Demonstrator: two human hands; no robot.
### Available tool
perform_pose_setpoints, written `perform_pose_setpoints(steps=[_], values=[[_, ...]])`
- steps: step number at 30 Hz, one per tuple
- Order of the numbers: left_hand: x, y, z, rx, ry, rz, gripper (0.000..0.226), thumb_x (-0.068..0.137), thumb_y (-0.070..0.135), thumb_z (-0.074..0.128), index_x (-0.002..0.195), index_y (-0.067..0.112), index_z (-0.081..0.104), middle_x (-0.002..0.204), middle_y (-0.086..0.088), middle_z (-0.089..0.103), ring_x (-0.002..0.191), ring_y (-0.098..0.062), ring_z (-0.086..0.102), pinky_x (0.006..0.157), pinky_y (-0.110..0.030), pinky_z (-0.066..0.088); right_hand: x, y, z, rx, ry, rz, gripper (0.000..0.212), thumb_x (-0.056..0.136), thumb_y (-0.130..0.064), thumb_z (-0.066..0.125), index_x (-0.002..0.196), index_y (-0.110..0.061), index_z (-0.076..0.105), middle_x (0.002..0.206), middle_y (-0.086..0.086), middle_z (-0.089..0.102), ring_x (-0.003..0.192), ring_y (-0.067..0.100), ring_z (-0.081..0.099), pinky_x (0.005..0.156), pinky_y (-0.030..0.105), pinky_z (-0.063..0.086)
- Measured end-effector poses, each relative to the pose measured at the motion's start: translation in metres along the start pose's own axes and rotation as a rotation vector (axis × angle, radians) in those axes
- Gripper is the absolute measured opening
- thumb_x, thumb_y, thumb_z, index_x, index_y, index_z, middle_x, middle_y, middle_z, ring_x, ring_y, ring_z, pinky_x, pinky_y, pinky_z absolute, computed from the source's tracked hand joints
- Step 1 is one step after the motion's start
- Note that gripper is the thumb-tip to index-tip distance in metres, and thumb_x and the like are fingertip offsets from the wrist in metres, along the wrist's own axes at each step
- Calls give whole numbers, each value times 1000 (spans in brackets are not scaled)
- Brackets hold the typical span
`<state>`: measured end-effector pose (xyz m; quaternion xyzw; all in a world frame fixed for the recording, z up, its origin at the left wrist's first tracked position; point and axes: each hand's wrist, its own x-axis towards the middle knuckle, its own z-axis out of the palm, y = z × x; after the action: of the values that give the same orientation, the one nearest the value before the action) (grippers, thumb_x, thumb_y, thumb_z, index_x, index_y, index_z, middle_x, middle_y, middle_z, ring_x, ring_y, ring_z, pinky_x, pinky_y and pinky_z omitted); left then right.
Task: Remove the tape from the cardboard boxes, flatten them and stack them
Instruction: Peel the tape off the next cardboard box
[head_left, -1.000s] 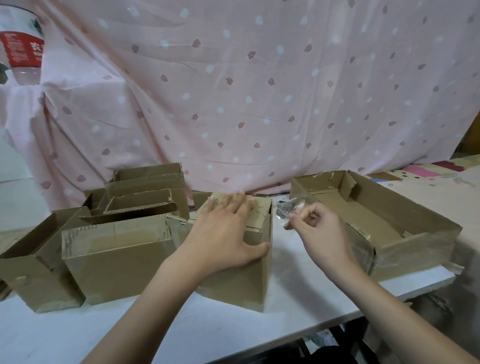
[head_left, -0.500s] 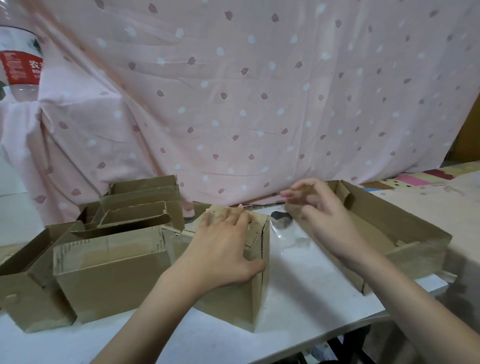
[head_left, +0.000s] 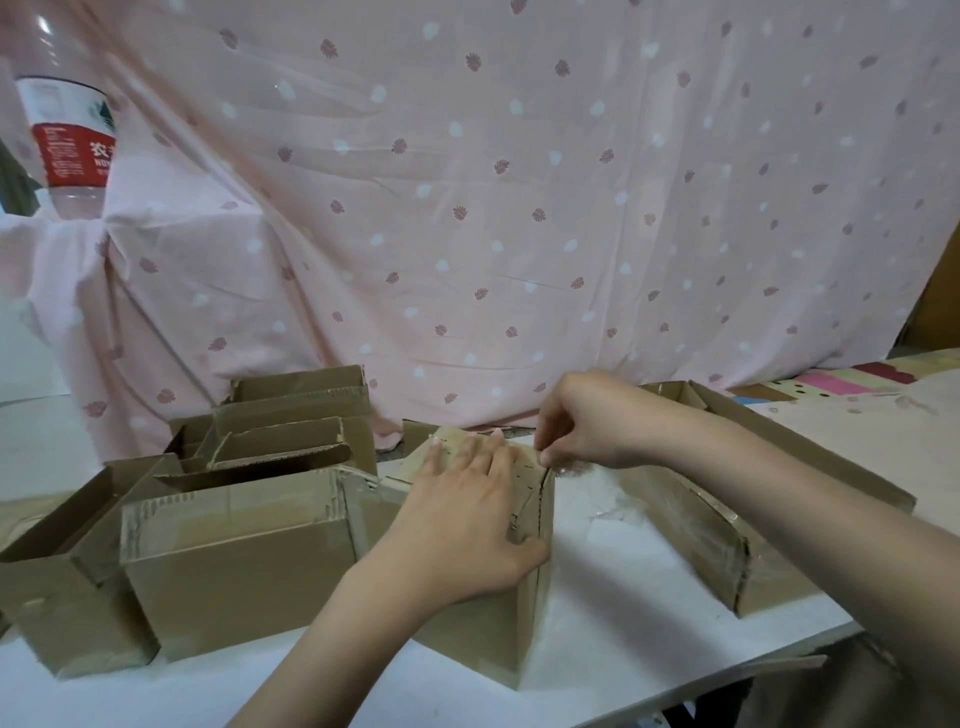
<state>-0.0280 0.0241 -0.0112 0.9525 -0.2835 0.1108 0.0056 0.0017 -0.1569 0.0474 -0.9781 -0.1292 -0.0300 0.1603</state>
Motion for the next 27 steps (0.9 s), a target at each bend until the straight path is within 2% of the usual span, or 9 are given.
perform_pose_setpoints(steps=[3,6,10,15,17,19,21,24,27], values=[[1,-1,2,-5,11,1,84,85,56,49,152,15,19,166,-6,10,153,-21,5,122,-50,4,0,-9,8,-271,98,-120,18,85,-15,64,67,-17,64,71,6,62,68,22,61,71,40,57],[1,0,3,23,-18,-6,92,87,57,46,158,12,7,167,-5,1,153,-22,0,123,-50,2,3,-9,14,-293,130,-119,29,86,-23,61,61,-10,55,61,10,56,66,30,59,67,41,56],[2,-3,5,31,-24,-14,94,90,57,44,158,10,-1,166,-6,-4,153,-22,-3,123,-49,1,4,-2,14,70,124,98,21,79,-12,61,60,-7,68,60,6,71,61,19,69,55,33,56],[1,-4,6,35,-27,-14,93,90,59,43,158,13,-1,166,-6,-4,153,-22,-3,123,-49,1,-1,12,27,630,192,323,24,79,0,52,65,12,67,62,18,71,70,34,74,78,47,62],[2,-3,6,38,-32,-17,93,90,59,42,159,13,-1,166,-5,-4,153,-22,-3,122,-51,1,-6,17,32,860,228,383,22,84,7,48,73,16,65,63,20,68,71,36,70,65,35,64],[3,-3,6,43,-30,-18,92,90,59,42,158,14,-1,167,-5,-4,153,-22,-2,122,-53,1,-11,18,40,1031,272,417,20,89,9,46,84,18,63,78,30,70,69,35,71,53,27,59],[2,-4,5,42,-36,-24,90,90,58,42,158,21,-3,167,-7,-3,153,-24,-1,121,-55,2,-15,22,48,1189,362,447,23,94,7,43,92,23,60,95,41,67,76,40,73,57,32,61],[-1,-10,2,16,-47,-24,82,90,57,42,153,47,-9,166,-12,1,152,-31,3,119,-61,6,-26,37,51,1243,478,465,29,101,0,42,86,17,60,90,38,67,84,42,72,66,33,63],[-2,-10,-6,0,-116,38,83,87,59,52,146,61,-6,165,-14,-2,152,-34,0,118,-62,6,-37,45,53,1120,362,498,28,102,-7,38,93,9,60,89,30,70,78,34,70,74,27,61]])
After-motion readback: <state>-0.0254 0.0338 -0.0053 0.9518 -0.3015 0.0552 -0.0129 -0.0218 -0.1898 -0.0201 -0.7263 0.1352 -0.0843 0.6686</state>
